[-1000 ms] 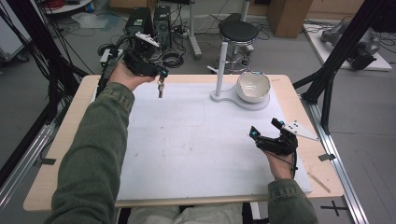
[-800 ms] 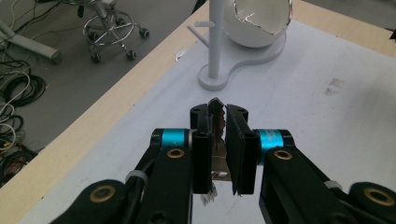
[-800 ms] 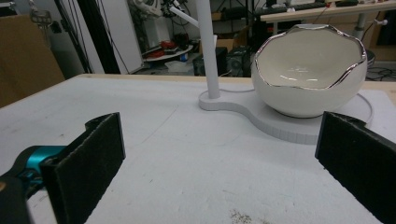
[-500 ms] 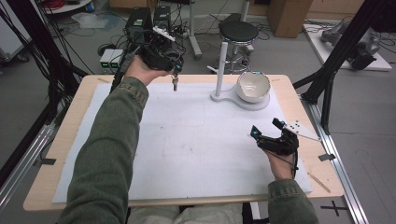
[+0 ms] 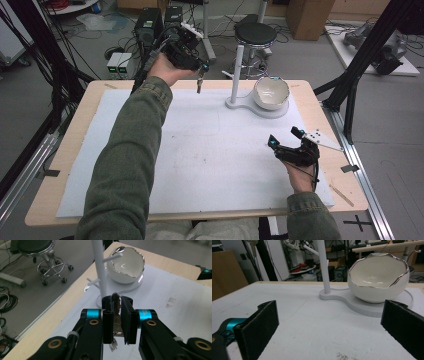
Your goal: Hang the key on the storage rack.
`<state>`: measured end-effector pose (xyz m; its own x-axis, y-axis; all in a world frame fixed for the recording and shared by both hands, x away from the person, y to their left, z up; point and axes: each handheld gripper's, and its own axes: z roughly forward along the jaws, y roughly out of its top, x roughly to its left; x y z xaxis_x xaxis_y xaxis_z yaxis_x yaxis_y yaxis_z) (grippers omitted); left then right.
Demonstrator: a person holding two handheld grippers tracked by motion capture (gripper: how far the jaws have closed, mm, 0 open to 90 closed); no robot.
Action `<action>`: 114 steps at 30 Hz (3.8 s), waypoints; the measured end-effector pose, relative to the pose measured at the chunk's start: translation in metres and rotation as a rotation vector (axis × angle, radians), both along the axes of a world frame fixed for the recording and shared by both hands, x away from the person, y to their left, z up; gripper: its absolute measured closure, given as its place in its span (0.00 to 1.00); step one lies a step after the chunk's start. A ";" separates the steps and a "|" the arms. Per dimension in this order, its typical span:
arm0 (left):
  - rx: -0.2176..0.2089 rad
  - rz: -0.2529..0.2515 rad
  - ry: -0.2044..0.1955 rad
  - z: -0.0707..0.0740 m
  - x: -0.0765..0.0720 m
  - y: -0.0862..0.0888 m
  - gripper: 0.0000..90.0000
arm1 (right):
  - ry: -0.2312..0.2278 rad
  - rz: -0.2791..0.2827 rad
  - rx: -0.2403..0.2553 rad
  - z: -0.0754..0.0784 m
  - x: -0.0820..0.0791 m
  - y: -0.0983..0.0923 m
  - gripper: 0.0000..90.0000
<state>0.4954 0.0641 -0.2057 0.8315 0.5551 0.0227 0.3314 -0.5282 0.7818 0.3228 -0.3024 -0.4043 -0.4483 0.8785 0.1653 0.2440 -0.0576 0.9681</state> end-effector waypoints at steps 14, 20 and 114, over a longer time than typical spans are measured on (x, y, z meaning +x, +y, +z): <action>-0.026 -0.065 -0.036 0.013 0.015 -0.045 0.90 | 0.015 -0.002 -0.003 -0.001 0.001 0.001 0.01; -0.019 -0.096 -0.037 0.014 0.022 -0.065 0.90 | 0.017 -0.003 -0.008 -0.001 0.001 0.000 0.01; -0.034 -0.018 -0.151 0.008 0.000 -0.077 0.02 | 0.008 0.010 -0.019 -0.001 -0.001 -0.001 0.01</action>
<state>0.4958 -0.0131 -0.1980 0.8296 0.5432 0.1291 0.1999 -0.5049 0.8397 0.3221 -0.3037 -0.4057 -0.4556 0.8770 0.1524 0.2518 -0.0372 0.9671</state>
